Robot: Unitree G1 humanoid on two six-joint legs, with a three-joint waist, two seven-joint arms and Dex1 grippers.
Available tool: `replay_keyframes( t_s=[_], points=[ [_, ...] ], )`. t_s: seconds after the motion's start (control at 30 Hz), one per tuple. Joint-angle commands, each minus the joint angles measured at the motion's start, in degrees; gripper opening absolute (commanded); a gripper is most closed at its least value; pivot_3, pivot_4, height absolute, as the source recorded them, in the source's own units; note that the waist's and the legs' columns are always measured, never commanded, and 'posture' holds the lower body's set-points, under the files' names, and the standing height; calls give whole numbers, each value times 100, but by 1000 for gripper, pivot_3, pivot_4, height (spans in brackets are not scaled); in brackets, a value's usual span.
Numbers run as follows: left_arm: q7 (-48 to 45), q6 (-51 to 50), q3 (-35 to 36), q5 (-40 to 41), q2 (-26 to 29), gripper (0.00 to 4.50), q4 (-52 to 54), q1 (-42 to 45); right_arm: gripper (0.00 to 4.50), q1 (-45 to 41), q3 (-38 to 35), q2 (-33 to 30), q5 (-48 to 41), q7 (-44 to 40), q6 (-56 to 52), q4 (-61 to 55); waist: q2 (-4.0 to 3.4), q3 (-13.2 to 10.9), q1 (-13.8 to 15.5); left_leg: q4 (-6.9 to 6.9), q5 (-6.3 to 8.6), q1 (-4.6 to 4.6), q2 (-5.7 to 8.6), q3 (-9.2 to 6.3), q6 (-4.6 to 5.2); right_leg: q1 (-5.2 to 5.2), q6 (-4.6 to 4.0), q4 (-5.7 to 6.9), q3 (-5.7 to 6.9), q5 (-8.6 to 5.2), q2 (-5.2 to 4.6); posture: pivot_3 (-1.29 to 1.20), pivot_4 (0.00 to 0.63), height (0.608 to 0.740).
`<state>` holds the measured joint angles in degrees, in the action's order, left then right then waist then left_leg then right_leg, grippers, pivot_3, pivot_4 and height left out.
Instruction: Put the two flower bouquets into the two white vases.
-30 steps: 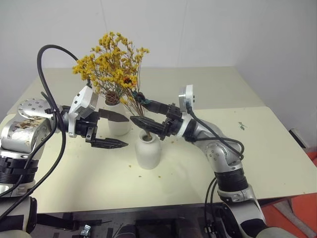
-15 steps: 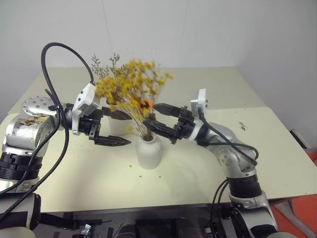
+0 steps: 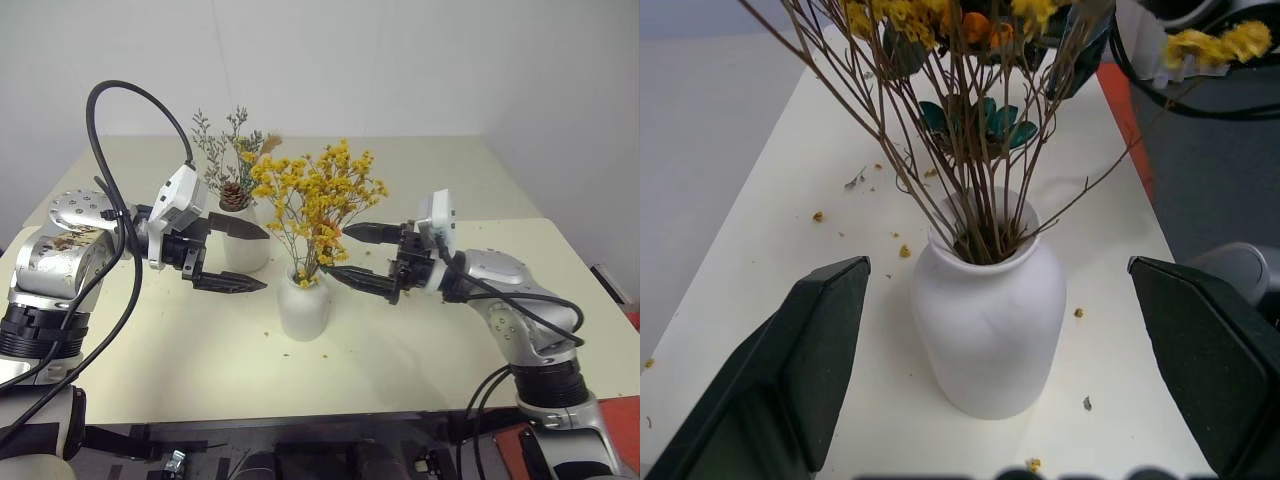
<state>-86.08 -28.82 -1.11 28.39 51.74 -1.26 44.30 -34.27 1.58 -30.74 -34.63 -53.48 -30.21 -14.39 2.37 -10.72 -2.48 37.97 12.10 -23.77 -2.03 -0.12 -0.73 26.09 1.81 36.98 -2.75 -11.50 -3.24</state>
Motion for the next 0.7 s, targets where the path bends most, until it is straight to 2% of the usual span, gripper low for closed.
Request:
replay_keyframes(
  t_s=[0.03,0.37,0.7],
  points=[
    [71,-18,220,54,161,4500,112,-73,4468,65,-319,-367,-166,-226,-39,-259,0,0,0,0,0,0,0,0,0,0,0,0,0,0,0,0,150,740],
    [647,-257,897,236,484,4500,428,-915,4468,636,-1127,-1548,-208,-580,-91,-84,0,0,8,0,0,0,0,1,0,-1,7,-4,-1,-5,-2,0,150,740],
    [1451,-692,1813,683,469,4500,1432,-2046,4468,1372,-1780,-2070,-321,-633,-127,-119,1,0,6,0,0,7,-2,4,0,-9,9,-8,-2,-6,-2,0,150,740]
  ],
)
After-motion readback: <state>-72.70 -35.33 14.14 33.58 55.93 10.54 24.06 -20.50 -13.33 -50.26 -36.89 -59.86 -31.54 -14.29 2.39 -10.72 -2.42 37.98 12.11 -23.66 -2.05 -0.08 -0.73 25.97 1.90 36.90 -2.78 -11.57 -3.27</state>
